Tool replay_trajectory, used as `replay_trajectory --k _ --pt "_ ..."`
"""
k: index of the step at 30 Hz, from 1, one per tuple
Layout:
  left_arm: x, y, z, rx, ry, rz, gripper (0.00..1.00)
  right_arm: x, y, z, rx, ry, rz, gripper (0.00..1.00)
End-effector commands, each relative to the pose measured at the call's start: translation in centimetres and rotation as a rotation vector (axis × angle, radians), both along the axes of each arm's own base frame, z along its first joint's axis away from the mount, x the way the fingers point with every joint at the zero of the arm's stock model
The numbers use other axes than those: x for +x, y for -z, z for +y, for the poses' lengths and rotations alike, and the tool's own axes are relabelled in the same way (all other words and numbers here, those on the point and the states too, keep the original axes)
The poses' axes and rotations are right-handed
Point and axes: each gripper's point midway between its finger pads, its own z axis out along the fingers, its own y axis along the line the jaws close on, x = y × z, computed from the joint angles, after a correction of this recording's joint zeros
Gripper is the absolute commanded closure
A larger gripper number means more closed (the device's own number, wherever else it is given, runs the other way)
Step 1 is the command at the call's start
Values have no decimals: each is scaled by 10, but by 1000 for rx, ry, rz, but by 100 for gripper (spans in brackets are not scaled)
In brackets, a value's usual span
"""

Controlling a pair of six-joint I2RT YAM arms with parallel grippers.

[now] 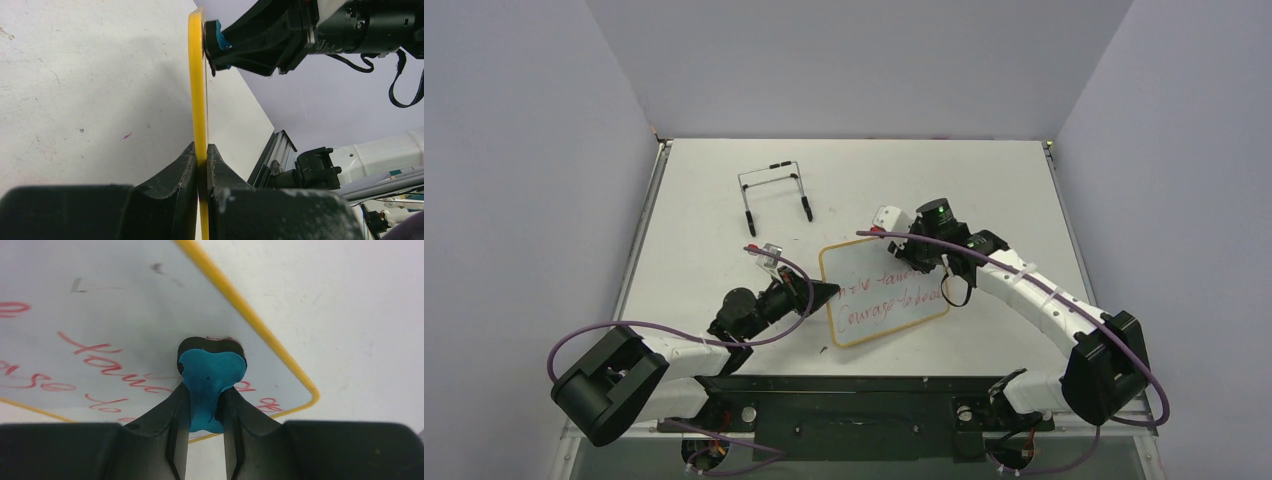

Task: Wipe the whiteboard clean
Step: Erase the whiteboard at the whiteboard stand.

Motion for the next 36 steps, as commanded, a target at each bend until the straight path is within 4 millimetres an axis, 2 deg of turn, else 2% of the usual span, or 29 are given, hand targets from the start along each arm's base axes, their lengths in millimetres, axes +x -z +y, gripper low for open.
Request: replay_trajectory --k 1,2,4,6,9,12,16,20,22,25,27,29,32,34,36 --pt "-3 -43 -10 -86 56 -129 100 -38 5 30 -15 -279 85 100" --pt "-4 -43 -10 -86 56 -130 100 -49 6 40 -16 -331 101 100" --pt "-3 -43 -10 -87 55 -130 100 -56 6 50 -11 -371 110 100" --pt "-4 -43 -10 -87 53 -131 100 -52 1 55 5 -352 101 100" --pt "-4 -43 -8 -85 47 -130 100 -30 -4 42 4 -220 52 100" --pt "-3 -44 -9 -85 47 -132 100 -12 2 15 -8 -123 41 100" --pt "-4 -45 -10 -85 55 -138 100 -21 18 2 -71 -163 82 100" --pt "-5 -45 -7 -86 53 -141 100 -13 18 -3 -107 -120 70 100" --pt "-6 -45 -6 -87 50 -141 100 -25 22 5 -105 -197 102 100" --pt "-6 -44 -5 -85 46 -140 100 -58 36 20 -156 -365 168 100" --pt "-6 -45 -5 -89 45 -142 100 -60 37 24 -180 -391 163 100" --pt "-7 -45 -4 -89 44 -143 100 -46 32 21 -166 -310 135 100" --pt "-7 -43 -4 -84 42 -142 100 -11 22 -1 -143 -122 45 100" --pt "-6 -44 -4 -83 41 -144 100 3 15 -18 -121 -15 3 100" --pt "-6 -45 -5 -84 46 -146 100 5 17 -25 -115 20 10 100"
